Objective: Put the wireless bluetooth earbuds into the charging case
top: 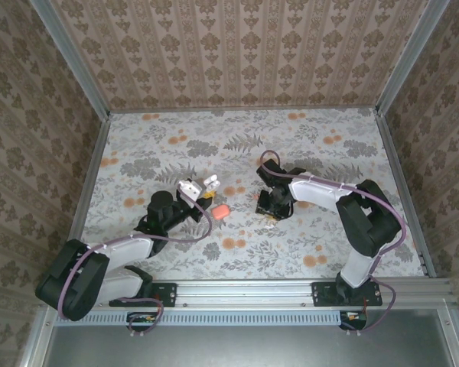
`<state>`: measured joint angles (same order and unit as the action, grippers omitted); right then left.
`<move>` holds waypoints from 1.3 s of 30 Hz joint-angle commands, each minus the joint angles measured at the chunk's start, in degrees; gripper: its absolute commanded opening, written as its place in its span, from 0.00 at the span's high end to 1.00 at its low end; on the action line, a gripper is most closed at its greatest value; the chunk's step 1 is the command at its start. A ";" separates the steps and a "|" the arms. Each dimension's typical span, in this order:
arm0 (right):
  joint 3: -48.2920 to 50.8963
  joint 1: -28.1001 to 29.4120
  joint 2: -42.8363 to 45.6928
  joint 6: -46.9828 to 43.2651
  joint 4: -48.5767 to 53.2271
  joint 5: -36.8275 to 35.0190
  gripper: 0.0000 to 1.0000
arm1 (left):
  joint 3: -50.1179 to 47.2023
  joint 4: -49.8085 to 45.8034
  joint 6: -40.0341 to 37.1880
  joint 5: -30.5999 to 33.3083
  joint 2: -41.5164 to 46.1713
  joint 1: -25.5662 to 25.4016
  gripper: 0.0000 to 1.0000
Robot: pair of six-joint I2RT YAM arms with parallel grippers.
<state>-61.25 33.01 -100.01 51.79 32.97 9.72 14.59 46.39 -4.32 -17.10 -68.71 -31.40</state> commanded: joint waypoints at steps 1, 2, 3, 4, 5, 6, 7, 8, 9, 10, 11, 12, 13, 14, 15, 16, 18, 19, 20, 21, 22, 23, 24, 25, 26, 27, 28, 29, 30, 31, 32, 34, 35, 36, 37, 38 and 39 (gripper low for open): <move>-2.30 0.48 0.17 -1.61 2.78 -0.27 0.65 | -0.53 0.37 -0.71 -0.73 0.94 0.37 0.99; -2.26 0.47 0.98 -1.05 4.01 -0.99 0.63 | -0.45 0.26 -0.77 -0.74 0.94 0.37 0.99; -2.05 0.41 1.99 -0.03 5.90 -1.87 0.61 | -0.35 0.04 -0.84 -0.74 1.07 0.37 0.99; -1.57 0.47 3.20 1.40 7.71 -2.55 0.59 | -0.26 -0.28 -0.86 -0.74 1.04 0.37 0.99; -0.68 0.48 4.29 3.01 8.78 -2.60 0.57 | -0.20 -0.41 -0.91 -0.74 1.03 0.37 0.99; 0.74 0.47 5.71 5.19 9.22 -2.39 0.56 | -0.18 -0.36 -0.86 -0.80 1.03 0.33 0.99; 2.81 0.56 7.10 7.69 8.74 -1.76 0.55 | -0.09 -0.37 -0.87 -0.76 1.10 0.37 0.99; 4.62 0.60 8.39 9.99 7.85 -1.07 0.55 | -0.04 -0.42 -0.78 -0.81 0.97 0.37 0.99; 6.48 0.98 9.74 12.10 6.99 -0.69 0.53 | 0.08 -0.42 -0.67 -0.82 0.94 0.37 0.99; 7.82 1.44 10.83 13.75 6.36 -1.32 0.51 | 0.17 -0.36 -0.56 -0.85 0.91 0.37 0.99; 8.82 1.84 11.49 15.10 6.01 -1.85 0.51 | 0.28 -0.43 -0.39 -0.87 0.81 0.42 0.99; 9.61 2.13 11.84 16.24 5.56 -2.14 0.51 | 0.50 -0.35 -0.28 -0.98 0.77 0.45 0.99; 10.15 2.22 11.73 16.88 4.95 -2.12 0.51 | 0.58 -0.42 -0.19 -1.12 0.63 0.46 0.99; 10.42 2.23 11.57 17.10 4.49 -2.10 0.51 | 0.69 -0.40 -0.12 -1.17 0.57 0.46 0.99; 10.62 2.23 11.22 17.39 3.71 -2.07 0.51 | 0.77 -0.36 -0.06 -1.22 0.50 0.46 0.99; 10.61 2.23 10.75 17.47 3.15 -2.07 0.51 | 0.77 -0.34 -0.07 -1.25 0.50 0.46 0.99; 10.29 2.26 9.65 17.53 2.18 -1.92 0.51 | 0.66 -0.34 -0.08 -1.05 0.67 0.46 0.99; 9.96 2.27 8.98 17.38 1.73 -1.83 0.52 | 0.55 -0.34 -0.09 -0.91 0.83 0.52 0.99; 9.65 2.28 8.30 17.16 1.39 -1.57 0.52 | 0.46 -0.42 -0.16 -0.76 1.01 0.55 0.99; 9.32 2.30 7.60 16.95 1.06 -1.38 0.53 | 0.24 -0.38 -0.17 -0.65 1.16 0.55 0.99; 8.87 2.30 6.92 16.70 0.59 -1.29 0.53 | 0.18 -0.50 -0.16 -0.50 1.37 0.63 0.99; 8.44 2.32 6.43 16.42 0.28 -1.28 0.54 | 0.09 -0.59 -0.17 -0.41 1.46 0.68 0.99; 7.95 2.35 5.91 16.17 0.09 -1.36 0.55 | 0.03 -0.70 -0.17 -0.32 1.63 0.72 0.99; 7.42 2.32 5.44 15.79 0.03 -1.52 0.55 | -0.12 -0.68 -0.15 -0.30 1.73 0.72 0.99; 6.77 2.36 4.99 15.47 -0.01 -1.76 0.56 | -0.10 -0.69 -0.18 -0.22 1.81 0.73 0.99; 6.02 2.31 4.48 15.07 0.16 -2.12 0.57 | -0.12 -0.75 -0.17 -0.21 1.82 0.81 0.99; 5.28 2.32 4.02 14.70 0.30 -2.36 0.58 | -0.15 -0.75 -0.20 -0.21 1.91 0.90 0.99; 4.60 2.32 3.63 14.37 0.42 -2.50 0.59 | -0.11 -0.84 -0.30 -0.17 2.04 0.90 0.99; 4.03 2.30 2.97 14.00 0.68 -2.60 0.61 | -0.09 -0.95 -0.25 -0.12 2.09 0.97 0.99; 3.49 2.34 2.37 13.75 1.01 -2.75 0.62 | -0.13 -1.08 -0.25 -0.05 2.17 0.99 0.99; 2.98 2.29 2.03 13.32 1.28 -2.92 0.63 | -0.11 -1.20 -0.31 -0.04 2.30 0.96 0.99; 2.05 2.29 1.14 12.55 1.50 -3.29 0.65 | -0.17 -1.36 -0.36 0.10 2.42 1.07 0.99; 1.73 2.36 0.89 12.22 1.41 -3.37 0.66 | -0.18 -1.39 -0.43 0.14 2.34 1.12 0.99; 1.29 2.36 0.53 11.87 1.26 -3.40 0.67 | -0.23 -1.46 -0.43 0.13 2.35 1.12 0.99; 0.84 2.32 0.29 11.46 1.09 -3.58 0.67 | -0.29 -1.48 -0.42 0.14 2.35 1.16 0.99; 0.43 2.36 0.11 11.01 1.04 -3.73 0.68 | -0.26 -1.45 -0.46 0.14 2.33 1.16 0.99; -0.09 2.32 -0.15 10.72 1.32 -3.90 0.68 | -0.26 -1.46 -0.43 0.14 2.31 1.16 0.99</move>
<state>-59.20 35.16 -99.07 64.27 33.34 7.68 14.59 45.23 -4.32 -16.86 -67.37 -30.65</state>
